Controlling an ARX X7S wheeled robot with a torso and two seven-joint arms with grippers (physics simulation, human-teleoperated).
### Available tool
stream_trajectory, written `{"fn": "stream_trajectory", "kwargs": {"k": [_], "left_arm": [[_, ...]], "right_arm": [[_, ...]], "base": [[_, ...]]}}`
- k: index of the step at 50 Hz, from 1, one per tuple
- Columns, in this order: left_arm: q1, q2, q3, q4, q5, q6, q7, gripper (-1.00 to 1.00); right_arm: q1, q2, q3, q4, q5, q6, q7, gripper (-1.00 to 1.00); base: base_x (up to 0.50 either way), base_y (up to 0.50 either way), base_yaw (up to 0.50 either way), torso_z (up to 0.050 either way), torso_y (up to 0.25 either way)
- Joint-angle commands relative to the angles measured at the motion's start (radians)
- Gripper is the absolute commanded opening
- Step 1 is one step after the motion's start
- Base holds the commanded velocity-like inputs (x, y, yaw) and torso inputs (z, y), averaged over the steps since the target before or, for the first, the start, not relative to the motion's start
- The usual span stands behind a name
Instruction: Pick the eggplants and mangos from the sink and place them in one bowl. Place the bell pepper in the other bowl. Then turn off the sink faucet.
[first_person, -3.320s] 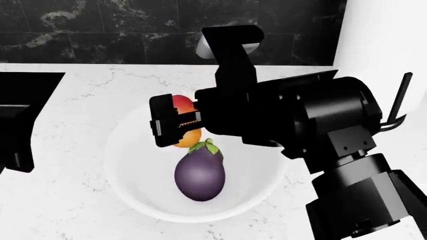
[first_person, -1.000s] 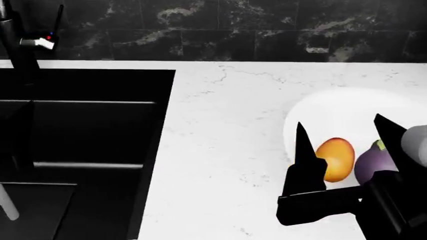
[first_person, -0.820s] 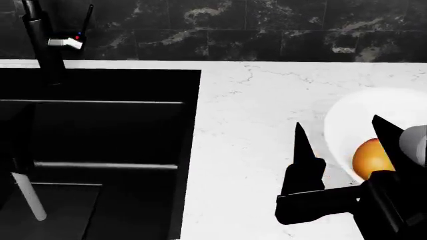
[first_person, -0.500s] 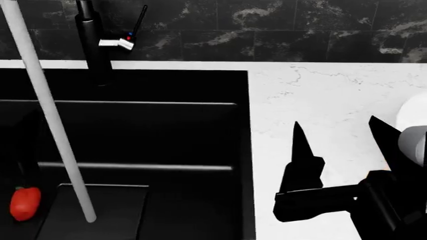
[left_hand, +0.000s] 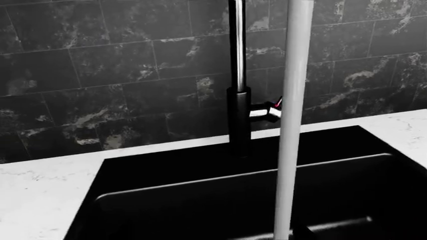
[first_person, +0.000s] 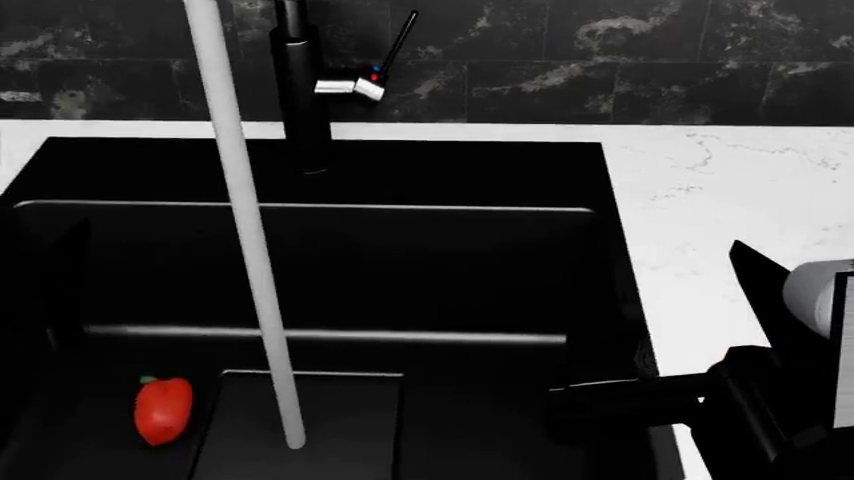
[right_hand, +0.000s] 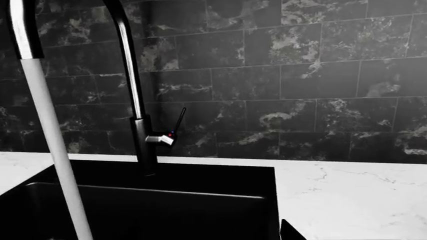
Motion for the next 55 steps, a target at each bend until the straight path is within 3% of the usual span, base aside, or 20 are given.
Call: {"fn": "stream_trajectory", "kwargs": {"k": [1,18,55], "left_arm": [[-0.005,0.015,0.01,-0.005,0.007,-0.005,0.0,1.0],[0.006,0.028,0.013,-0.022,0.025,0.008,0.0,1.0],[-0.016,0.048,0.027,-0.028,0.014,-0.013,-0.001,1.0]], "right_arm": [[-0.01,-0.01,-0.012,0.008,-0.037,-0.011,-0.02,1.0],[-0.034,0.004,0.003,0.0,-0.036,-0.013,0.004,1.0],[-0.111,0.016,0.023,-0.005,-0.091,-0.043,-0.017,1.0]], "base": [[0.01,0.06,0.0,0.0,0.0],[0.02,0.21,0.0,0.0,0.0],[0.09,0.0,0.0,0.0,0.0]]}}
